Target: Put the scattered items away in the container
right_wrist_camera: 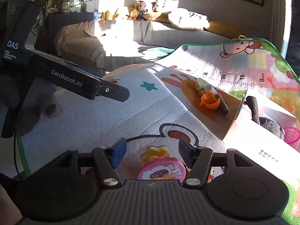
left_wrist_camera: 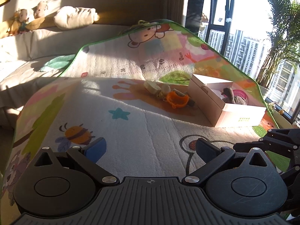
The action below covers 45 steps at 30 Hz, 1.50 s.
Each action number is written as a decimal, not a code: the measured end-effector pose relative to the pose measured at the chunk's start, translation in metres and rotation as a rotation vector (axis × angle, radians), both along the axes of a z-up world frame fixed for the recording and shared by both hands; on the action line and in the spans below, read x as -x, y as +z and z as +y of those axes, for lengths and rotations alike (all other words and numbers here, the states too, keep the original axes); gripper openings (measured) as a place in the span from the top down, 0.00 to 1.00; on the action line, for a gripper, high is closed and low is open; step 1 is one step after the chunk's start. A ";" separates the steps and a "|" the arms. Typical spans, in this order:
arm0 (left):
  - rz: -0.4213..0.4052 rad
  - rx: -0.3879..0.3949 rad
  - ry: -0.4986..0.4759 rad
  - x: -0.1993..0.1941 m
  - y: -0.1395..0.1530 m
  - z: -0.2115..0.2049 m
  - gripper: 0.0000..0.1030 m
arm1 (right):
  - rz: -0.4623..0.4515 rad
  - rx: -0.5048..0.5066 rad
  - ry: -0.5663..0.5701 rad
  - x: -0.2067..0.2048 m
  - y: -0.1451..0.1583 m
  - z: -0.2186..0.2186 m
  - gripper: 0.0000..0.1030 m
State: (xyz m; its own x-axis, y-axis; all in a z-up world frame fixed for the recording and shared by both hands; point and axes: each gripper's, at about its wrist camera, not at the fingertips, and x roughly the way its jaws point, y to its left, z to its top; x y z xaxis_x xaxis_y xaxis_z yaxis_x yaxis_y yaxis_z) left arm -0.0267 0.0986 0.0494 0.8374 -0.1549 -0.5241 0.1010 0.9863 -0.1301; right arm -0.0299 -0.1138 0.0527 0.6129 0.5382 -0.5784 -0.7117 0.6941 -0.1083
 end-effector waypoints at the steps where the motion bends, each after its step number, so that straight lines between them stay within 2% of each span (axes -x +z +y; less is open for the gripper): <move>1: -0.004 -0.004 -0.002 0.002 0.002 0.000 0.00 | 0.001 -0.001 0.003 0.001 0.000 -0.002 0.33; 2: -0.004 -0.005 -0.007 0.004 0.002 0.000 0.00 | -0.001 -0.002 -0.001 0.003 0.000 -0.006 0.23; 3: -0.002 -0.006 -0.012 0.006 0.001 0.000 0.00 | -0.001 -0.001 -0.008 0.005 -0.001 -0.010 0.20; 6: 0.019 -0.012 -0.023 0.006 -0.004 0.000 0.00 | 0.034 0.018 -0.021 0.010 -0.009 -0.022 0.19; 10: 0.039 -0.001 -0.032 0.000 -0.011 -0.005 0.00 | 0.084 0.016 -0.041 0.005 -0.018 -0.027 0.29; 11: 0.038 0.002 -0.038 0.000 -0.012 -0.006 0.00 | 0.091 0.016 -0.047 0.002 -0.019 -0.027 0.36; 12: 0.036 0.004 -0.044 0.000 -0.012 -0.007 0.00 | 0.099 0.020 -0.052 -0.001 -0.020 -0.027 0.47; 14: 0.033 0.004 -0.054 0.003 -0.013 -0.008 0.00 | 0.102 0.038 -0.054 -0.005 -0.018 -0.025 0.48; 18: 0.042 0.010 -0.041 0.004 -0.017 -0.002 0.00 | 0.035 0.082 -0.021 -0.001 -0.006 -0.015 0.48; 22: 0.053 0.024 -0.019 0.004 -0.021 0.005 0.00 | 0.007 0.127 0.015 0.001 -0.001 -0.002 0.48; 28: 0.055 0.033 -0.025 0.008 -0.023 0.008 0.00 | 0.017 0.143 0.026 0.007 -0.002 0.000 0.48; 31: 0.035 0.048 -0.050 0.010 -0.020 0.005 0.00 | 0.009 0.131 0.024 0.016 0.000 -0.006 0.42; 33: 0.006 0.057 -0.083 0.014 -0.014 0.001 0.00 | -0.008 0.101 0.009 0.023 0.005 -0.018 0.29; 35: -0.033 0.053 -0.135 0.020 -0.007 -0.008 0.00 | -0.014 0.065 -0.033 0.027 0.010 -0.036 0.25; 37: -0.057 0.022 -0.201 0.024 -0.002 -0.027 0.00 | -0.003 0.043 -0.089 0.028 0.010 -0.054 0.24; 39: -0.043 -0.023 -0.272 0.026 -0.005 -0.053 0.00 | 0.014 0.031 -0.163 0.026 0.007 -0.074 0.23; 42: -0.009 -0.155 -0.310 0.026 -0.020 -0.098 0.00 | 0.048 0.004 -0.255 0.021 0.000 -0.098 0.21; 44: -0.021 -0.259 -0.340 0.029 -0.030 -0.121 0.00 | 0.060 -0.018 -0.278 0.020 -0.005 -0.110 0.20; 45: -0.026 -0.277 -0.354 0.030 -0.032 -0.127 0.00 | 0.059 -0.024 -0.282 0.020 -0.007 -0.113 0.19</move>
State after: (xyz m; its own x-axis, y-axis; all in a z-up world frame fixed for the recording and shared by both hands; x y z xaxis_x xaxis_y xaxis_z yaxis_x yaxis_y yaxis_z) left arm -0.0568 -0.0283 0.0173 0.7715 -0.2909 -0.5658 0.4380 0.8879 0.1407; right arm -0.0504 -0.2271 0.0458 0.7064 0.3652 -0.6063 -0.4943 0.8676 -0.0533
